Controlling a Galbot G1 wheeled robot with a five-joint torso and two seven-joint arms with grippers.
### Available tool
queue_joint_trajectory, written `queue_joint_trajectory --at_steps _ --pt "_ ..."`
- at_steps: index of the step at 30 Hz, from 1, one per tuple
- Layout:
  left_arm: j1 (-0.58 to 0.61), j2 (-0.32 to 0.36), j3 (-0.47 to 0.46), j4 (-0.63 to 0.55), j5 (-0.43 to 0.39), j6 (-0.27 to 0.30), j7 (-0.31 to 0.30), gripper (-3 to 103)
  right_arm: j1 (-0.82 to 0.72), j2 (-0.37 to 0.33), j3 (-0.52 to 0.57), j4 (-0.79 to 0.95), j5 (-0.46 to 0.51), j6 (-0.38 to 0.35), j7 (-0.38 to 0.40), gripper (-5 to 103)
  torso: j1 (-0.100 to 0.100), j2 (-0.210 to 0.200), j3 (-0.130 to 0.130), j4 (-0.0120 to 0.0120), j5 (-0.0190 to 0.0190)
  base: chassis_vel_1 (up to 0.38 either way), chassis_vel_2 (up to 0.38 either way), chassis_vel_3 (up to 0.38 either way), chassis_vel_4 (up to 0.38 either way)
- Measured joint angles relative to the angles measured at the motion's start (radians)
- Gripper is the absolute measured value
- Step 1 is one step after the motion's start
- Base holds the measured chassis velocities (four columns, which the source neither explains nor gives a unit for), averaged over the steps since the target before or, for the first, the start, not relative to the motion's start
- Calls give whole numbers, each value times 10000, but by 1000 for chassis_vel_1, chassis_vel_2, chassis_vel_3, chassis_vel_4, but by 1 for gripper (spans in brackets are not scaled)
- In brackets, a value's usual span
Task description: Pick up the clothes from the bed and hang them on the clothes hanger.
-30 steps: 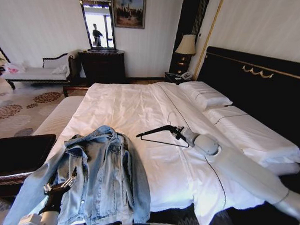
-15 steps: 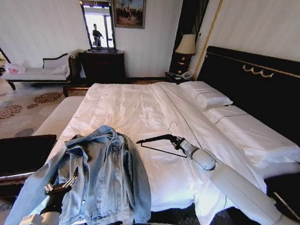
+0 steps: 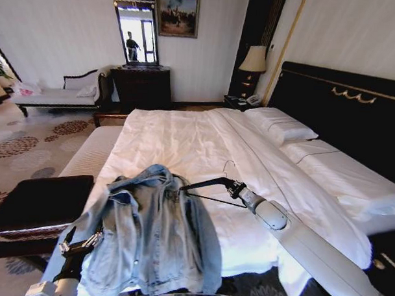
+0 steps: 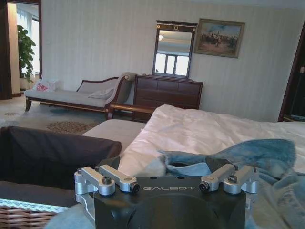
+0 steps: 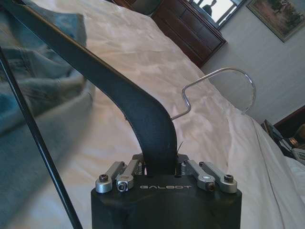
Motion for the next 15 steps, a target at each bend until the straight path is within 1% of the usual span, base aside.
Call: queue_joint_trajectory --at_steps 7,9,11,12,13,15 --pt "0 40 -52 -8 -78 -6 5 100 -114 172 5 18 -26 -25 58 30 1 -1 2 -1 8 106 100 -116 -132" --pt "-3 40 -59 -9 -75 -6 7 100 -140 221 5 19 -18 -26 157 30 1 -1 1 -2 9 98 83 -131 -106" --pt "-45 63 -56 -7 -71 44 12 100 -163 320 -17 39 65 -16 421 30 0 0 1 0 0 79 90 -75 -97" --pt "-45 63 -56 -7 -71 44 12 100 -163 320 -17 39 65 -16 421 30 0 0 1 0 0 79 100 -62 -97" --pt "-96 86 -54 -7 -95 103 11 100 -163 345 -27 60 94 -10 480 30 0 0 1 0 0 66 100 -62 -37" --pt "-326 217 -25 -17 -259 431 -10 100 -149 413 -70 136 166 7 586 30 0 0 1 5 0 53 68 -30 -27"
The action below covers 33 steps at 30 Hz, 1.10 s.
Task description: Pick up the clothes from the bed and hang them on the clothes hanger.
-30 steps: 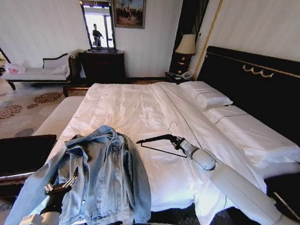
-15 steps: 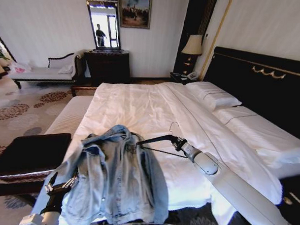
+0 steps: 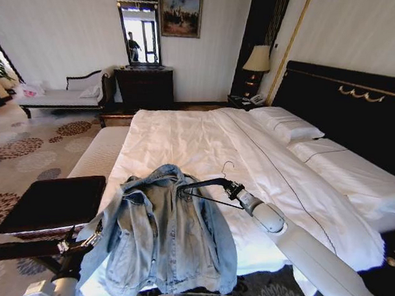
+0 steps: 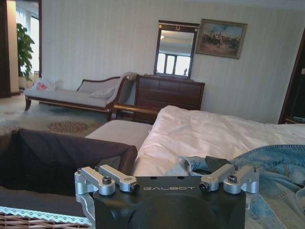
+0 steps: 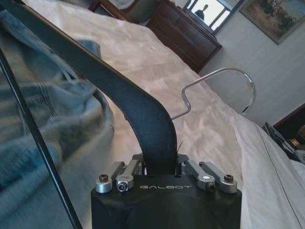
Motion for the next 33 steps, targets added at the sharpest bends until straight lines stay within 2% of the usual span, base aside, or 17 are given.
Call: queue_joint_trajectory --at_steps 3,7,8,10,12,14,17,19,21,23,24,27,32,33 --pt "-343 212 97 -33 -255 516 -73 100 50 44 -69 76 31 18 39 30 -1 0 0 -2 -1 0 0 0 0" --pt "-1421 989 753 -216 -1643 2295 -698 100 153 64 -145 277 108 81 42 30 0 -1 1 -8 6 0 0 0 0" --pt "-1421 989 753 -216 -1643 2295 -698 100 153 64 -145 277 108 81 42 30 0 -1 1 -8 6 0 0 0 0" --pt "-2337 1452 1342 -187 -2154 2999 -1301 100 216 60 -157 387 200 114 23 30 2 -2 2 -9 3 0 0 0 0" --pt "-3106 1785 1767 39 -2398 3375 -1816 100 555 84 -426 391 278 225 -15 30 3 -2 2 -20 -4 0 0 0 0" --pt "-3270 1821 1769 141 -2534 3490 -2031 100 1001 170 -836 301 292 326 -23 30 3 -2 1 -17 -4 0 0 0 0" --pt "-3423 1813 1544 370 -2992 3709 -2368 100 1927 419 -1714 158 306 496 -92 30 3 -3 3 12 8 0 0 0 0" --pt "-3480 1832 1544 426 -3105 3755 -2410 100 1975 431 -1755 163 308 504 -95 30 3 -2 3 13 6 0 0 0 0" --pt "-4038 2002 1817 899 -3800 4013 -2731 100 2184 461 -1915 265 352 521 -160 30 3 -2 2 -6 -2 0 0 0 0" --pt "-4472 2121 2085 1208 -4273 4150 -2867 100 2341 453 -1988 287 412 524 -175 30 2 -2 1 -12 0 0 0 0 0" --pt "-4472 2121 2085 1208 -4273 4150 -2867 100 2341 453 -1988 287 412 524 -175 30 2 -2 1 -12 0 0 0 0 0" --pt "-5132 2283 2395 1659 -5119 4364 -3052 100 2606 446 -2121 300 535 497 -170 30 2 -3 2 -8 5 0 0 0 0" --pt "-5800 2377 2729 2205 -5761 4500 -3091 102 2715 419 -2181 375 667 395 -148 30 3 -3 2 -4 2 0 0 0 0" --pt "-5977 2391 2811 2357 -5827 4511 -3089 100 2716 413 -2183 382 686 385 -144 30 2 -2 1 -5 2 0 0 0 0"
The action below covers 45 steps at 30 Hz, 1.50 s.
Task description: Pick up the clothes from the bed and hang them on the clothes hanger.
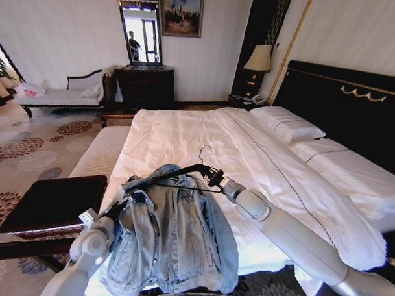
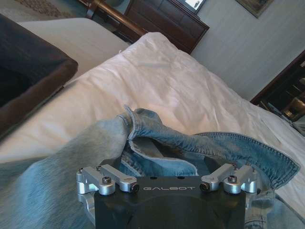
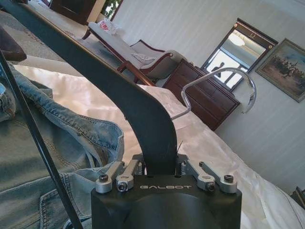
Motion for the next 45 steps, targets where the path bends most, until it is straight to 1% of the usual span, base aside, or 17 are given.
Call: queue_joint_trajectory --at_steps 8,10,12,14,15,18,19,23,26,32,35,36,38,41,43,45 --pt "-942 53 493 817 37 3 60 98 -235 10 213 57 46 -70 5 30 -1 1 0 0 3 0 0 0 0" --pt "-1395 -78 748 1189 115 1 71 98 -288 -3 374 60 139 -77 10 30 -1 2 -1 -1 1 0 0 0 0" --pt "-1506 -121 809 1305 100 1 59 98 -288 -14 390 71 174 -82 11 30 -1 2 0 -3 1 0 0 0 0" --pt "-1702 -209 889 1510 -94 25 -30 98 -286 -19 412 106 265 -123 25 30 -1 2 -1 -2 1 0 0 0 0" --pt "-1825 -284 917 1645 -334 76 -119 98 -286 -16 448 127 304 -154 44 30 -1 1 0 -2 3 0 0 0 0" --pt "-1861 -312 928 1687 -418 101 -139 98 -292 -16 470 136 314 -163 49 30 -1 1 0 0 1 0 0 0 0" --pt "-1940 -360 961 1789 -616 165 -156 98 -351 -36 543 163 332 -171 56 30 -1 1 0 0 1 0 0 0 0" --pt "-1995 -359 957 1856 -797 205 -154 98 -423 -82 607 166 332 -172 58 30 -1 2 -1 -1 1 0 0 0 0" --pt "-2070 -333 846 1969 -1108 245 -156 98 -459 -81 623 163 325 -172 58 30 -1 2 -1 -1 1 0 0 0 0" --pt "-1881 -290 649 2027 -1119 274 -115 97 -476 -64 623 152 310 -172 57 30 -1 2 0 0 1 0 0 0 0" --pt "-1861 -302 551 2102 -1026 249 -66 93 -500 -63 627 134 295 -171 56 30 -2 2 -1 1 1 0 0 0 0" --pt "-1935 -303 514 2169 -1020 246 -61 86 -499 -63 626 131 288 -169 55 30 -3 2 -1 0 0 0 0 0 0" --pt "-2016 -298 500 2225 -1022 246 -59 86 -488 -55 616 131 288 -168 55 30 -3 2 -1 0 0 0 0 0 0" --pt "-2255 -249 503 2457 -1119 253 -69 70 -421 -26 561 135 300 -169 53 30 -2 1 -1 -1 1 0 0 0 0" --pt "-2286 -245 513 2496 -1133 257 -71 70 -415 -26 558 145 312 -171 54 30 -2 1 -1 -1 2 0 0 0 0" --pt "-2341 -248 564 2595 -1168 280 -74 58 -402 -41 555 200 356 -179 54 30 -1 1 -1 0 1 0 0 0 0"
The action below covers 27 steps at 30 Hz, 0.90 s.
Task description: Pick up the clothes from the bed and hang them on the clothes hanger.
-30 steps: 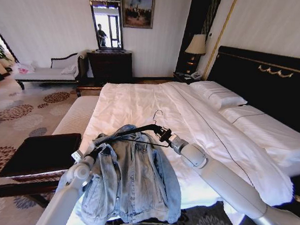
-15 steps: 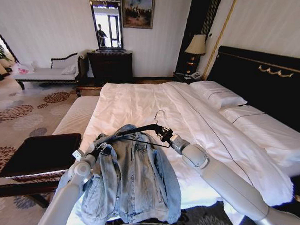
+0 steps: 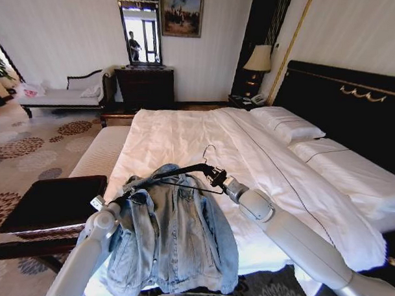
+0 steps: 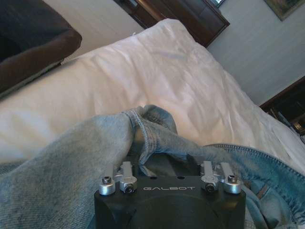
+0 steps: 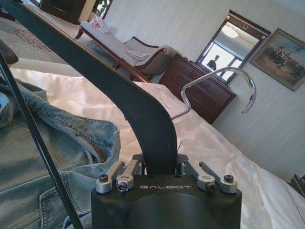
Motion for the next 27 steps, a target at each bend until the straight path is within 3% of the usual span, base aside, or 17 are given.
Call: queue_joint_trajectory --at_steps 2,4,6,8,12,14,16,27 --pt "-16 -46 48 52 -32 28 -16 47 4 -28 0 62 21 -7 0 30 -1 0 0 0 0 0 0 0 0" --pt "-17 -60 59 59 -32 34 -20 47 6 -32 0 79 25 -8 0 30 -1 0 0 0 -1 0 0 0 0" --pt "-18 -116 93 86 -28 50 -47 32 133 -73 -126 213 30 -11 -5 30 -1 0 0 -1 0 0 0 0 0" --pt "-19 -117 93 95 -23 51 -50 32 226 -98 -244 255 6 -11 -7 30 -1 0 0 -2 0 0 0 0 0" --pt "47 -31 26 56 46 55 -36 10 982 -126 -1117 183 -705 123 -99 30 -1 1 0 0 -3 0 0 0 0" --pt "92 2 8 -7 105 56 -10 10 1284 -79 -1445 60 -999 164 -122 30 -1 0 0 -1 -3 0 0 0 0" --pt "168 46 -12 -129 195 55 37 3 1641 21 -1809 -95 -1283 175 -119 30 -1 1 1 1 -2 0 0 0 0" --pt "1192 335 -197 -1668 996 -57 353 3 3371 1443 -3582 -1874 -3417 -203 -93 30 -1 0 0 1 -1 0 0 0 0"
